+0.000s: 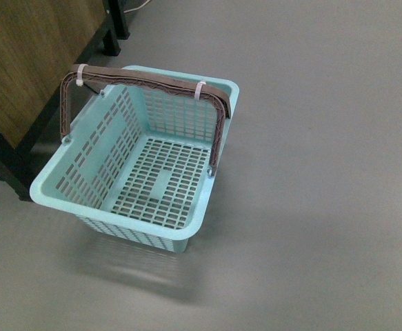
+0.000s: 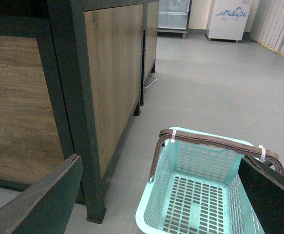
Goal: Pick lemon and mango into basket
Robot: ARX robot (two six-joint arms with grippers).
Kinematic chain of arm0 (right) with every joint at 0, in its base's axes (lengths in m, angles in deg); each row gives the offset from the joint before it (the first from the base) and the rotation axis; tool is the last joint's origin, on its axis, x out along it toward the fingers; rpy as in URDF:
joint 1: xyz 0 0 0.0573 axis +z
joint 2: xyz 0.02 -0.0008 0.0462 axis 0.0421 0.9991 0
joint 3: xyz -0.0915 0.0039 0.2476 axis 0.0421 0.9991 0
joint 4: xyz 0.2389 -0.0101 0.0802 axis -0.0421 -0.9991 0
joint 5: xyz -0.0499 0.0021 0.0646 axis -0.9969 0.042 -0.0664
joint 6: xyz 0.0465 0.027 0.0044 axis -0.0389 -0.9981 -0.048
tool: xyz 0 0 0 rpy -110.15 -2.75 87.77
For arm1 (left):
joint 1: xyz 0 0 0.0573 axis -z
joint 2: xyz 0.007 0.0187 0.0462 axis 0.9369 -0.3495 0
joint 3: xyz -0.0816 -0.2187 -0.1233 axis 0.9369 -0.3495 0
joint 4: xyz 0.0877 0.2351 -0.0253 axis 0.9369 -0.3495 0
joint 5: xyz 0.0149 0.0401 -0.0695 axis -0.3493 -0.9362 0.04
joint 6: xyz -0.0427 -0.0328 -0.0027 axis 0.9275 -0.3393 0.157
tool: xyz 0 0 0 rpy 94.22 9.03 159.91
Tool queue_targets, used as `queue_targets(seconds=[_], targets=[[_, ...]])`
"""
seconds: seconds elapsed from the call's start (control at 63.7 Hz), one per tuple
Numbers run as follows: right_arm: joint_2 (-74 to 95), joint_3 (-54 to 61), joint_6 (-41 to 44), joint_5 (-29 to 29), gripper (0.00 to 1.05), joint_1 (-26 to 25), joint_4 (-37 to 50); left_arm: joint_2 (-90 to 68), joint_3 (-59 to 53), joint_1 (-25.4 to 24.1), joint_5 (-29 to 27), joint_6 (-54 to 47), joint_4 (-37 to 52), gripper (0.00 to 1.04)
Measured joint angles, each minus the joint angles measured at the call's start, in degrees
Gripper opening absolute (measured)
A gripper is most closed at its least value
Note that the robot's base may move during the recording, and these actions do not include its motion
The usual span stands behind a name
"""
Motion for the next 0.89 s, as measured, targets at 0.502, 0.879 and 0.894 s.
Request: queue_targets(seconds=[0.502,0.879,0.894], targets=[[0.0,0.0,0.0,0.0,0.96,0.0,0.0,0.0,0.0,0.0,0.0,0.0,0.0,0.98],[0.0,0.0,0.02,-0.02,0.96,0.0,0.0,-49.9,15.5,-2.29,4.9,56.08,6.95,0.98],[0.0,0.0,0.0,-0.02,0.96,0.0,0.0,-52.85,16.04,-1.95,4.98,58.62,9.4,0.98]])
